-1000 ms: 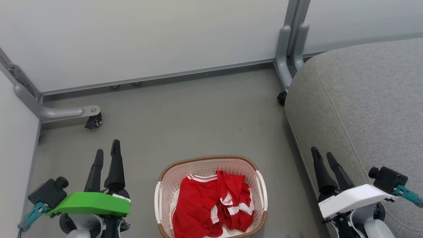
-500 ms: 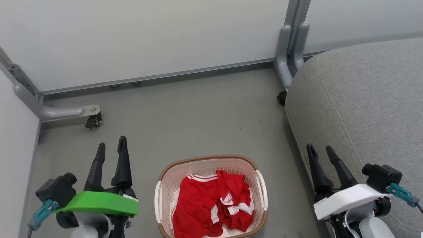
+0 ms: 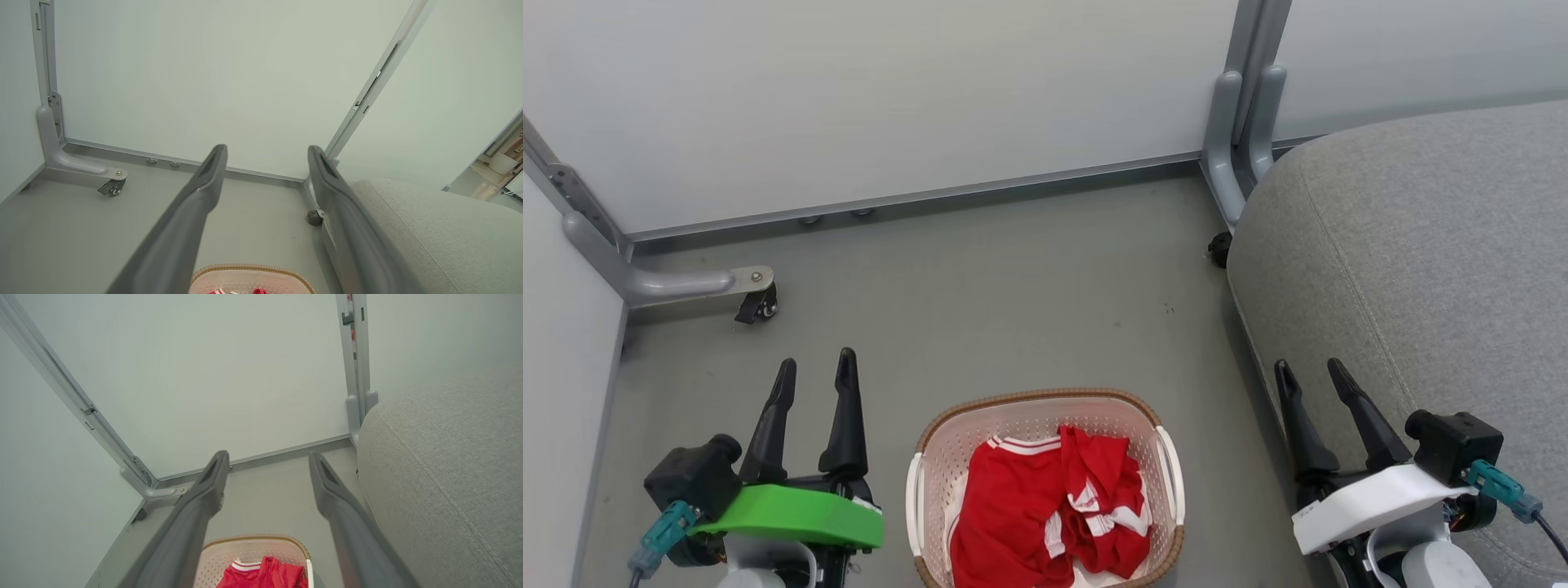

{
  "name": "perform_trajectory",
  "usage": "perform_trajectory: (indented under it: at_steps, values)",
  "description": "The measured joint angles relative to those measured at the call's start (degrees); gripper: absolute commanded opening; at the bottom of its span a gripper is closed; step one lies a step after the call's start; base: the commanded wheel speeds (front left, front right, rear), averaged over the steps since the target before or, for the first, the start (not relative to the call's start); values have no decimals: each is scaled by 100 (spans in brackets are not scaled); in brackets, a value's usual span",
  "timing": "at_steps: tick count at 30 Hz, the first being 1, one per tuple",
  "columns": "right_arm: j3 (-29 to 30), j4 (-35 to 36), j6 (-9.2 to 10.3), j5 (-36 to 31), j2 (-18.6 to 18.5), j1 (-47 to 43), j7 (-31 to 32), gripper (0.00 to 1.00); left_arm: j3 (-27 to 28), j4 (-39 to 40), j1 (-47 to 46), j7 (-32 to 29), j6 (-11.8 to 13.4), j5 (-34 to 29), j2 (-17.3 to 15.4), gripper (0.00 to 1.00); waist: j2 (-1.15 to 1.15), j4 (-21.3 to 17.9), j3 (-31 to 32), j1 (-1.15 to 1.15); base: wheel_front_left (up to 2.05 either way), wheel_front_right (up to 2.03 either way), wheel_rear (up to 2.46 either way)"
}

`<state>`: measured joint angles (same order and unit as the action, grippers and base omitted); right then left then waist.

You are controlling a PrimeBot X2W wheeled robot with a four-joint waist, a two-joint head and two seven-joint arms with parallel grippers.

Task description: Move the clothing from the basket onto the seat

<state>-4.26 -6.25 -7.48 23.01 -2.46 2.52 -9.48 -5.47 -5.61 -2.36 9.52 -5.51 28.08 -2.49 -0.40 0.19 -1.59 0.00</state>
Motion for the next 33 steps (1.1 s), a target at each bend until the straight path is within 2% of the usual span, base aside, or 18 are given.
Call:
perform_trajectory:
  at_steps: [33]
  values:
    - [-102, 147, 0, -1289, -20, -167, -402, 100, -227, -62, 142, 407, -131, -1319, -16, 100, 0, 41, 34, 0, 0, 0, 0]
